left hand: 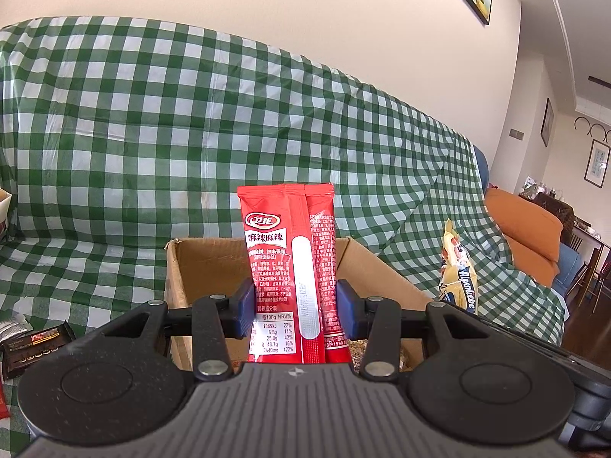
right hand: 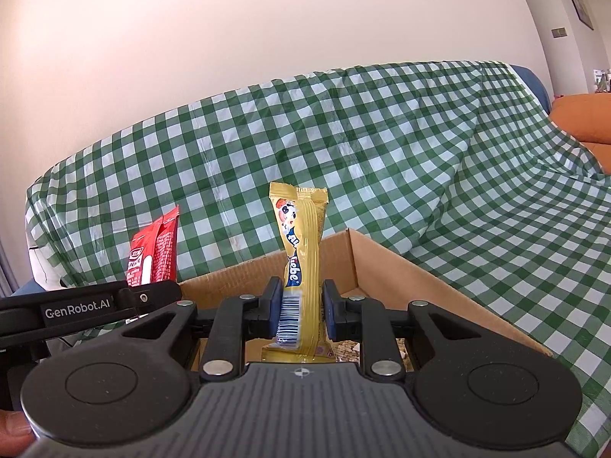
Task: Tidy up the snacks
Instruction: 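Carry the red packet and yellow wafer bar over the box with both tools, then open both tools to drop the red packet and wafer bar into the box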
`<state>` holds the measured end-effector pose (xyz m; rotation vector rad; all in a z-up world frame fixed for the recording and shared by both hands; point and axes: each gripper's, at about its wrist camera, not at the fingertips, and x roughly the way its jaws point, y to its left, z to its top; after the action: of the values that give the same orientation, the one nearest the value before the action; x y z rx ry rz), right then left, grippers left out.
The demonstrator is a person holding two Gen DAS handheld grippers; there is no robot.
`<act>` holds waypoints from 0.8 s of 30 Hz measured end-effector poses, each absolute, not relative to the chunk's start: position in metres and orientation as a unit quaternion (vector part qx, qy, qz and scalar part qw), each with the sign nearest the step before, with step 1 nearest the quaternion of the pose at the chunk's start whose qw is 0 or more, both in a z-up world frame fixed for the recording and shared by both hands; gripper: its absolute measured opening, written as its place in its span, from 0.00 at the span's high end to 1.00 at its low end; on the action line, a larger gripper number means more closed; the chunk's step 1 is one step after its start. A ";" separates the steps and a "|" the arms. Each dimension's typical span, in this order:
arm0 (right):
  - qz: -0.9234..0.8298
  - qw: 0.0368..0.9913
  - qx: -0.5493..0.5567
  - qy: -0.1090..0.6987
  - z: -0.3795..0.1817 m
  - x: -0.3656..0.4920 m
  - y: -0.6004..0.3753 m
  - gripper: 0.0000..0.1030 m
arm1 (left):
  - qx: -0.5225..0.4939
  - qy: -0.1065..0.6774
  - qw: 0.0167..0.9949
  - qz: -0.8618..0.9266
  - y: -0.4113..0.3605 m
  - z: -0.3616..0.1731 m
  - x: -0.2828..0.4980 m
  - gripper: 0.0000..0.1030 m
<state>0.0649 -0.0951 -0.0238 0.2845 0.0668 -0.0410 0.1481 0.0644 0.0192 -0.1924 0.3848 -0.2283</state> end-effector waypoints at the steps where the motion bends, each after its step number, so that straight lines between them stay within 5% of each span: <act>1: -0.021 0.989 0.141 0.033 -0.024 0.065 -0.095 0.77 | -0.095 0.191 0.971 -0.113 0.064 0.019 0.148 0.53; 24: -0.025 0.989 0.139 0.033 -0.022 0.063 -0.091 0.77 | -0.101 0.181 0.972 -0.113 0.062 0.021 0.147 0.53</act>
<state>0.0628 -0.0914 -0.0223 0.2788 0.0653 -0.0502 0.1473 0.0624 0.0209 -0.2031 0.3664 -0.2288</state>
